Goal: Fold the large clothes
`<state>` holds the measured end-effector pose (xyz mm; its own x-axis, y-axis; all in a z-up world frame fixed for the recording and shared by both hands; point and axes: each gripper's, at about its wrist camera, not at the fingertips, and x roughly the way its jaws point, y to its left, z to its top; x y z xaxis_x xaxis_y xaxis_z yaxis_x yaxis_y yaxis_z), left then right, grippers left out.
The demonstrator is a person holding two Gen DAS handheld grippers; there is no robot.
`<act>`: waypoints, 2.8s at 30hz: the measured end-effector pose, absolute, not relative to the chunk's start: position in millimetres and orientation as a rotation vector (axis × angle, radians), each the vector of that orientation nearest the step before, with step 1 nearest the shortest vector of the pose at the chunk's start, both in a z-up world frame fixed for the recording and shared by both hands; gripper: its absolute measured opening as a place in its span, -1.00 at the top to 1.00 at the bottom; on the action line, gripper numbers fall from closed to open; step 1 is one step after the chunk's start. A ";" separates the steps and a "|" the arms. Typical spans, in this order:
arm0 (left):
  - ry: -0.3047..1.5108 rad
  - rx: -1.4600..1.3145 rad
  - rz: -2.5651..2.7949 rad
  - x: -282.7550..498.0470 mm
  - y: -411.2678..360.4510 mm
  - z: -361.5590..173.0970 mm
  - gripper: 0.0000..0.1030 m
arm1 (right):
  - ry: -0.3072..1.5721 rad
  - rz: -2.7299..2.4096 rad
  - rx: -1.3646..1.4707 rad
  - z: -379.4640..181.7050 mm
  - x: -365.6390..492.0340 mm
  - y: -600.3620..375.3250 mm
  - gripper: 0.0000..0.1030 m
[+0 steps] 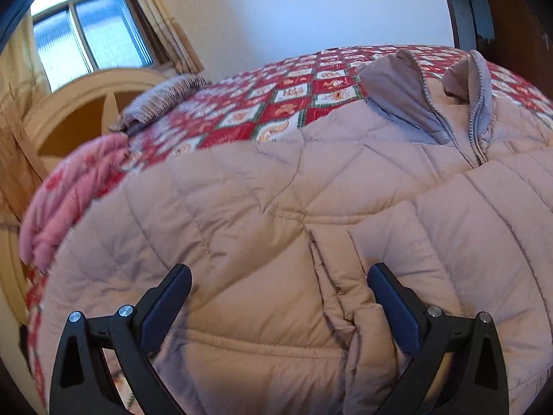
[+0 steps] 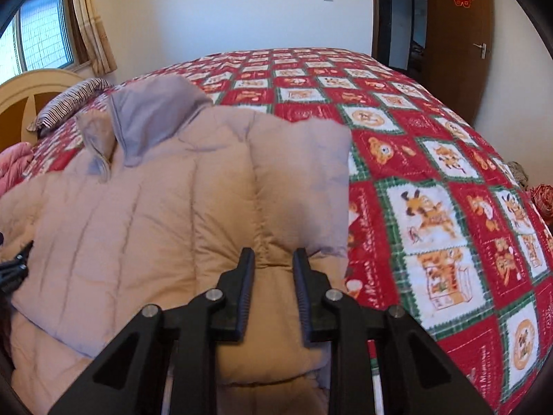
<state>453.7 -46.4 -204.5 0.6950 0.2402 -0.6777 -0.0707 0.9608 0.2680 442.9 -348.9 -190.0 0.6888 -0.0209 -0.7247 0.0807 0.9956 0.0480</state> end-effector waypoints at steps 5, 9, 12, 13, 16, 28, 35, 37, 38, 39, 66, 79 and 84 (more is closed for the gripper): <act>0.804 0.196 0.165 455.7 -44.0 -208.2 -0.98 | 0.806 -0.061 0.045 -198.0 447.0 -345.8 0.48; 0.842 0.198 0.196 456.1 -40.7 -189.9 -0.98 | 0.791 -0.060 0.036 -187.8 441.1 -346.7 0.49; 0.752 0.140 0.143 443.6 -38.1 -147.5 -0.98 | 0.673 -0.051 0.085 -153.6 422.1 -352.9 0.49; 0.710 0.135 0.121 440.8 -40.5 -135.8 -0.98 | 0.636 -0.067 0.076 -141.8 421.7 -353.9 0.48; 0.688 0.175 0.117 451.6 -56.4 -131.5 -0.98 | 0.619 -0.099 0.063 -130.9 442.2 -351.5 0.48; 0.801 0.216 0.160 490.8 -71.5 -210.0 -0.98 | 0.829 -0.091 0.067 -201.3 498.0 -359.0 0.49; 0.802 0.239 0.173 492.7 -75.9 -212.4 -0.98 | 0.838 -0.125 0.013 -203.1 502.2 -350.8 0.50; 0.841 0.249 0.173 493.0 -74.0 -199.2 -0.98 | 0.849 -0.143 -0.039 -194.5 499.9 -344.2 0.49; 0.844 0.228 0.176 488.5 -70.5 -186.6 -0.98 | 0.838 -0.152 -0.049 -182.3 492.9 -340.5 0.47; 0.813 0.182 0.159 477.6 -65.7 -170.9 -0.98 | 0.813 -0.137 -0.028 -170.9 484.1 -337.6 0.44; 0.852 0.136 -0.009 445.6 -100.4 -215.1 -0.98 | 0.829 0.015 -0.003 -202.6 442.2 -250.7 0.11; 0.853 0.145 -0.006 447.2 -100.8 -216.2 -0.98 | 0.834 -0.011 -0.053 -205.6 445.3 -245.2 0.11; 0.852 0.151 -0.003 447.2 -101.1 -216.0 -0.98 | 0.837 -0.022 -0.076 -206.5 446.4 -243.0 0.11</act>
